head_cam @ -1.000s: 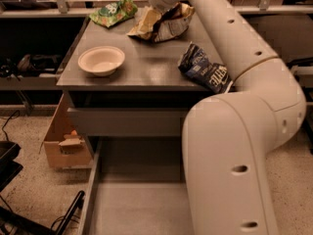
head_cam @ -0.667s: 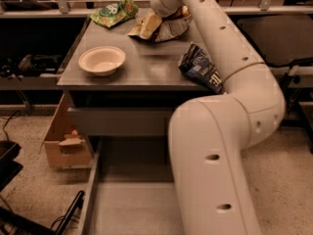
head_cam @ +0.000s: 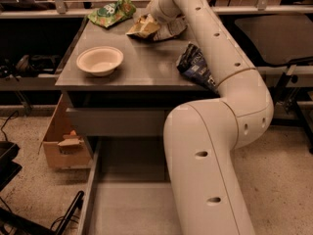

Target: Place brown chip bag into middle drawer

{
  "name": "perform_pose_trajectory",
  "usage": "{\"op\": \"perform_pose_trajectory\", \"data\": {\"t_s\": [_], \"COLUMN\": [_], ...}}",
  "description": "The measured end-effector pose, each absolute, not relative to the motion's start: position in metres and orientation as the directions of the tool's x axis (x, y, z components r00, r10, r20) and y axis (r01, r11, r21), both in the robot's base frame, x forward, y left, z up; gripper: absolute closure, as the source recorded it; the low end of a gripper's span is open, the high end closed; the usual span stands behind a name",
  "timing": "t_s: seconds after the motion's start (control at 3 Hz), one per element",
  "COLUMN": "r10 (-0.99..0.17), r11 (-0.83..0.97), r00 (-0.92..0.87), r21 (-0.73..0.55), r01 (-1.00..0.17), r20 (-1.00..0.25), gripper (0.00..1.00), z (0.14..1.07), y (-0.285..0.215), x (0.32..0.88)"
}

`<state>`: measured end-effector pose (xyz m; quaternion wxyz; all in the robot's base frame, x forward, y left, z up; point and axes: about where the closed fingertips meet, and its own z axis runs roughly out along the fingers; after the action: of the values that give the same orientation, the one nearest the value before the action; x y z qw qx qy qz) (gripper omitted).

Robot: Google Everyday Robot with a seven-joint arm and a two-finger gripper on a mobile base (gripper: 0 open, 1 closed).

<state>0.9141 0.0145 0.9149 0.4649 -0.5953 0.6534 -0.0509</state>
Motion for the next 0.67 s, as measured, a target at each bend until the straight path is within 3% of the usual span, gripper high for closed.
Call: {"op": "perform_pose_trajectory", "data": {"t_s": [0.67], "r10": [-0.825], "r11": [0.286], "r00": [0.141], "r21": [-0.620], "r01": [-0.731], "r20": [-0.547], "gripper": [0.94], "z": [0.9145], "y": [0.0148], "x": [0.9141]}}
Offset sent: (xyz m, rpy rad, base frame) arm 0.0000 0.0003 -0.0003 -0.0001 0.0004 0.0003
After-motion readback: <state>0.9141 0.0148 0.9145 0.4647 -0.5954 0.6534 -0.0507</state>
